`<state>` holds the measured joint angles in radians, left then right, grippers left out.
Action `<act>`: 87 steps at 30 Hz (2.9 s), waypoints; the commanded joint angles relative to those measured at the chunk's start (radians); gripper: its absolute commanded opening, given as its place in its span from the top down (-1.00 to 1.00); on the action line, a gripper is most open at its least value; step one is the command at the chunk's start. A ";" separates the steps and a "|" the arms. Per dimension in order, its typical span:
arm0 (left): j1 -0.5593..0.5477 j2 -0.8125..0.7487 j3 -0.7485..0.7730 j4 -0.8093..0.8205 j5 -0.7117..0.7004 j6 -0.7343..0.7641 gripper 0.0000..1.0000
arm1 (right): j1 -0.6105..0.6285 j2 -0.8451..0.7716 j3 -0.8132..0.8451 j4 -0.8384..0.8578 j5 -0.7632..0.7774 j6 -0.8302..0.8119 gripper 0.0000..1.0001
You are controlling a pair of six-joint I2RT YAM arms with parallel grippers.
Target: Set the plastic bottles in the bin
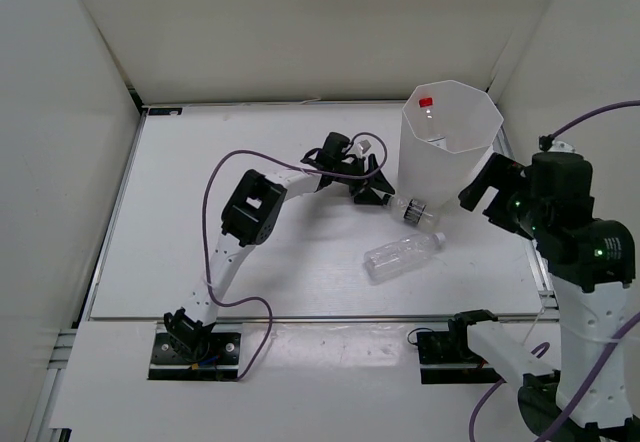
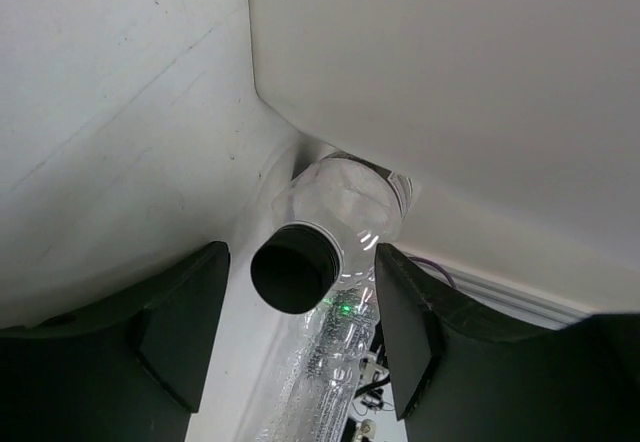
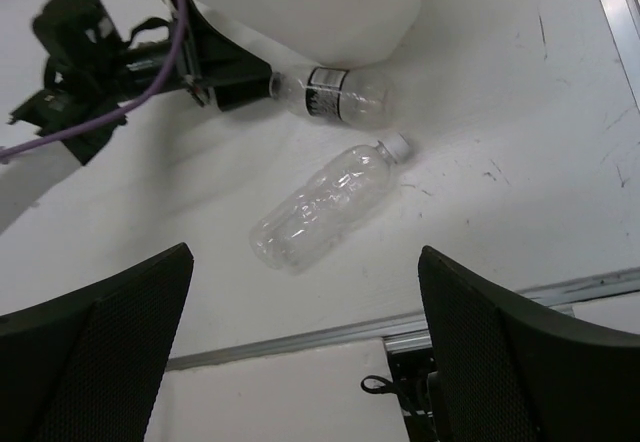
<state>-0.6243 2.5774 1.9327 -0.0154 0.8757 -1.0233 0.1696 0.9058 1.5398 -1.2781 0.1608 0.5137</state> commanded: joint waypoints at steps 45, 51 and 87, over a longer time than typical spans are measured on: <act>0.092 -0.381 -0.231 -0.029 0.082 0.038 0.80 | -0.004 0.022 -0.018 0.043 -0.018 0.002 -1.00; 0.150 -0.533 -0.296 -0.066 0.082 0.062 0.80 | -0.004 0.013 -0.018 0.043 0.017 0.011 -1.00; 0.023 -0.312 0.158 -1.052 -0.342 -0.554 -1.00 | -0.004 0.004 -0.090 0.052 -0.001 0.011 -1.00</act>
<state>-0.5694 2.2131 2.0583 -0.9138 0.5385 -1.5661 0.1696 0.9222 1.4620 -1.2537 0.1596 0.5243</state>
